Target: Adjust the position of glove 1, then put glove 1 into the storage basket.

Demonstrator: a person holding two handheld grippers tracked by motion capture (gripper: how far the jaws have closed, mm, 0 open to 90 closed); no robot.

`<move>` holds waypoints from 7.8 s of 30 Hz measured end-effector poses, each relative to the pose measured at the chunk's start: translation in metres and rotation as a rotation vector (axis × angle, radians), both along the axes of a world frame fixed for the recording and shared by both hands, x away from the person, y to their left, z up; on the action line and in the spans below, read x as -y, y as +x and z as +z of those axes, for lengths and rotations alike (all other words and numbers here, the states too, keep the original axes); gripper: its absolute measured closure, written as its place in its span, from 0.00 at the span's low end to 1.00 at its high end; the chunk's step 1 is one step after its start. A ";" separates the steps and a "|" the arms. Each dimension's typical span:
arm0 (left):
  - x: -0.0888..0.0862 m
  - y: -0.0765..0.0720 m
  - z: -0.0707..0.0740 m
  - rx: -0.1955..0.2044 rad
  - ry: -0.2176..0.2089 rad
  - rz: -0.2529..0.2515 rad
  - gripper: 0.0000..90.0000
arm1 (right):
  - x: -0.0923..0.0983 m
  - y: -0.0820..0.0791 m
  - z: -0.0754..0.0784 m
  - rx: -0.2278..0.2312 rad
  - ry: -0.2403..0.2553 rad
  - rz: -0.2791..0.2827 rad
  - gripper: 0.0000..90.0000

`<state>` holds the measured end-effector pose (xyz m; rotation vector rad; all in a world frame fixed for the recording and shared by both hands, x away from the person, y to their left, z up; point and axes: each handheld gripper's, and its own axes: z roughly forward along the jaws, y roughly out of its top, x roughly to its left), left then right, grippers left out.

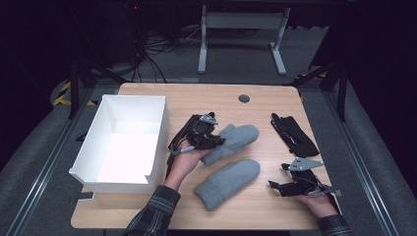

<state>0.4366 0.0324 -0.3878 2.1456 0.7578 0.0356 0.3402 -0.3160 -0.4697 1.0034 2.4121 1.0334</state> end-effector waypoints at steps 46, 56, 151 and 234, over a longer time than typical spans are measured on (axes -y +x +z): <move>0.009 -0.092 -0.023 -0.006 0.007 -0.001 0.65 | 0.000 -0.001 0.001 -0.002 -0.001 -0.005 0.19; -0.025 -0.082 -0.016 0.015 0.024 0.031 1.00 | -0.019 -0.018 0.020 -0.045 0.062 0.083 0.81; 0.041 -0.059 -0.062 -0.226 0.104 -0.112 0.63 | -0.029 0.023 0.000 0.008 0.002 0.043 0.21; -0.183 -0.028 0.131 -0.036 -0.072 0.261 0.71 | -0.031 0.024 0.000 0.005 -0.005 0.050 0.16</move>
